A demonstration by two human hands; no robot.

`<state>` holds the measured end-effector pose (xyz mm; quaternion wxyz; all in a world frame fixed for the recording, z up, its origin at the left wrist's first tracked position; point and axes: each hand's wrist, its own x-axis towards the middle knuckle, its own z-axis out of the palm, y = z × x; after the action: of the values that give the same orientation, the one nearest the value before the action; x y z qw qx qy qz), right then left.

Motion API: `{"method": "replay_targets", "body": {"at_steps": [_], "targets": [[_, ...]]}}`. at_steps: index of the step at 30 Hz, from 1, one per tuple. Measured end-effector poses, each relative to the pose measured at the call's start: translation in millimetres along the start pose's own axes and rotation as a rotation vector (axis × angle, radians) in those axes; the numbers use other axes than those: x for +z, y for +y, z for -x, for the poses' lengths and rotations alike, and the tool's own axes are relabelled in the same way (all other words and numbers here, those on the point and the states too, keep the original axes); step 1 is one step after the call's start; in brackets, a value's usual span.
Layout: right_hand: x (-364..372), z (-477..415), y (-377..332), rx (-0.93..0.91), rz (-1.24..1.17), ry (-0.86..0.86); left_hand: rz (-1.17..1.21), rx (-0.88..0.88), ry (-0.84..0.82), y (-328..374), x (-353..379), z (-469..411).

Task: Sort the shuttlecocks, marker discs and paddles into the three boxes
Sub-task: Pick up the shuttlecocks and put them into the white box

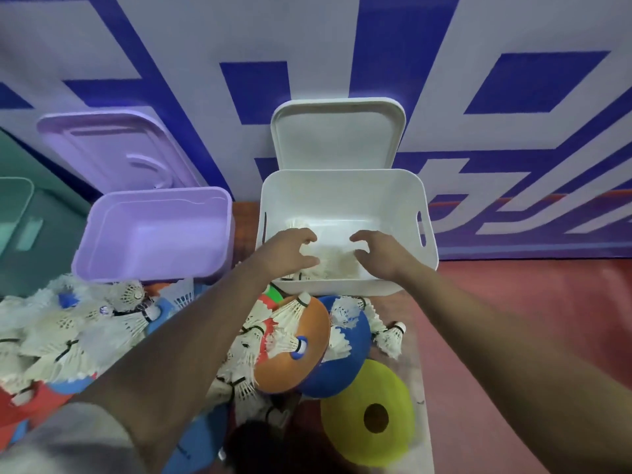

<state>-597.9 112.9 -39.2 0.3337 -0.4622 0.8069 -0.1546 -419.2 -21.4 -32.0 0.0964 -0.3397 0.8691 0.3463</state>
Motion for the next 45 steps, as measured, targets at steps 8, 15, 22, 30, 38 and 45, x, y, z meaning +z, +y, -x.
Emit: {"method": "replay_targets", "body": {"at_steps": [8,15,22,30,38,45], "targets": [[7.4,91.2,-21.9,-0.251,-0.279,0.219,0.260,0.087,0.250,21.7,6.5,92.8],[67.7,104.3,-10.5,-0.173,0.047,0.121,0.044,-0.057,0.148,-23.4,58.4,120.8],[99.6,89.4,3.9,-0.025,0.238,0.028,-0.260,-0.173,0.118,-29.9,86.7,91.9],[98.9,103.2,5.4,-0.057,0.254,0.205,-0.377,-0.160,0.142,-33.0,97.3,76.2],[70.5,140.9,-20.3,-0.070,-0.010,0.483,0.340,-0.079,0.086,-21.3,43.8,114.5],[58.5,172.4,-88.4,-0.054,-0.459,0.574,1.394,-0.136,-0.006,-31.7,17.0,158.1]]}}
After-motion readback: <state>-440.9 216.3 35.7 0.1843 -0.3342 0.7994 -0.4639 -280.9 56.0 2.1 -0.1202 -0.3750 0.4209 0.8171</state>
